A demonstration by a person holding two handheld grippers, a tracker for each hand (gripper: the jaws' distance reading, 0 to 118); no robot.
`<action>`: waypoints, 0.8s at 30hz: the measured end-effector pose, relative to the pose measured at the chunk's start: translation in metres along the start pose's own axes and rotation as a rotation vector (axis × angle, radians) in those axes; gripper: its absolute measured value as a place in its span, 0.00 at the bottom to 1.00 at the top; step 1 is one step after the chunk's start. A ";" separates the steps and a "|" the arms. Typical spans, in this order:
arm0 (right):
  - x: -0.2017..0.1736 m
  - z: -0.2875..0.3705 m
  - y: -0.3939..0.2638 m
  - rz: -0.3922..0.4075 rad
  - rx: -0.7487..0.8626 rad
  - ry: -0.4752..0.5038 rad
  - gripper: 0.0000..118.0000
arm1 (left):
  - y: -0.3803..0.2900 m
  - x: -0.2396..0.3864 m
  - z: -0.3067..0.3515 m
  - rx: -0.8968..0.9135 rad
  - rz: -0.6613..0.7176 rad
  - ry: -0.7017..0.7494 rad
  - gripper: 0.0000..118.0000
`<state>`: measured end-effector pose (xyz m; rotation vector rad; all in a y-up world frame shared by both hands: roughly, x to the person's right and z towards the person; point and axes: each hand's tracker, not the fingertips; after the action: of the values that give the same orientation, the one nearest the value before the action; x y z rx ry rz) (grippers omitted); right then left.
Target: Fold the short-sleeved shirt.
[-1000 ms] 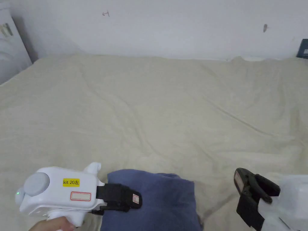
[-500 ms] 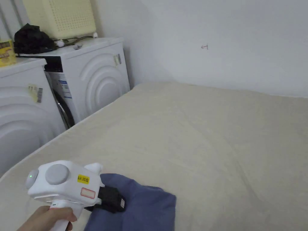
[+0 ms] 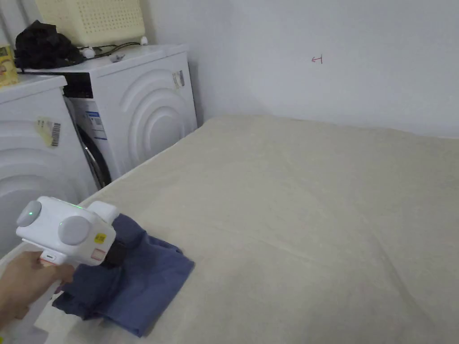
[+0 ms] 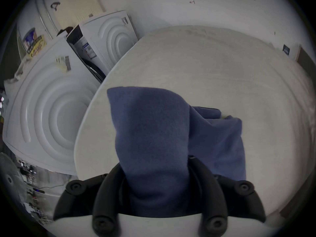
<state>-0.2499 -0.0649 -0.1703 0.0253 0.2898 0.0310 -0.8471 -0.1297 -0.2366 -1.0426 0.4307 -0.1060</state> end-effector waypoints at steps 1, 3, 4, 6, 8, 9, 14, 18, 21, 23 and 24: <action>0.003 0.001 0.001 0.003 0.000 -0.011 0.00 | 0.001 0.003 -0.004 -0.003 -0.016 0.021 0.42; 0.010 0.004 0.005 0.006 0.003 -0.022 0.00 | 0.001 0.010 -0.009 0.031 -0.073 0.152 0.82; 0.013 0.004 0.006 0.011 0.004 -0.030 0.00 | 0.000 0.012 -0.004 0.028 -0.093 0.184 0.95; 0.020 0.005 0.008 0.013 0.007 -0.043 0.00 | -0.001 0.014 0.004 0.087 -0.049 0.178 0.99; 0.027 0.004 0.010 -0.005 0.000 -0.045 0.00 | 0.000 0.012 0.013 0.107 0.013 0.150 0.99; 0.030 0.004 0.011 -0.015 -0.009 -0.047 0.00 | 0.000 0.011 0.018 0.112 0.023 0.129 0.99; -0.004 0.003 0.005 -0.025 -0.010 -0.061 0.00 | -0.013 0.024 0.049 0.135 0.079 -0.033 0.85; -0.005 0.003 0.007 -0.034 -0.001 -0.078 0.00 | -0.028 0.057 0.083 0.213 0.135 -0.200 0.03; -0.002 0.006 0.012 -0.021 0.009 -0.108 0.00 | -0.046 0.101 0.118 0.332 0.110 -0.228 0.00; 0.001 0.007 0.013 -0.006 0.014 -0.130 0.00 | -0.063 0.136 0.147 0.421 0.125 -0.295 0.00; 0.003 0.009 0.014 0.003 0.015 -0.141 0.00 | -0.067 0.145 0.150 0.437 0.127 -0.320 0.00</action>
<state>-0.2444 -0.0507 -0.1625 0.0430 0.1487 0.0295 -0.6476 -0.0829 -0.1580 -0.5851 0.1688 0.0781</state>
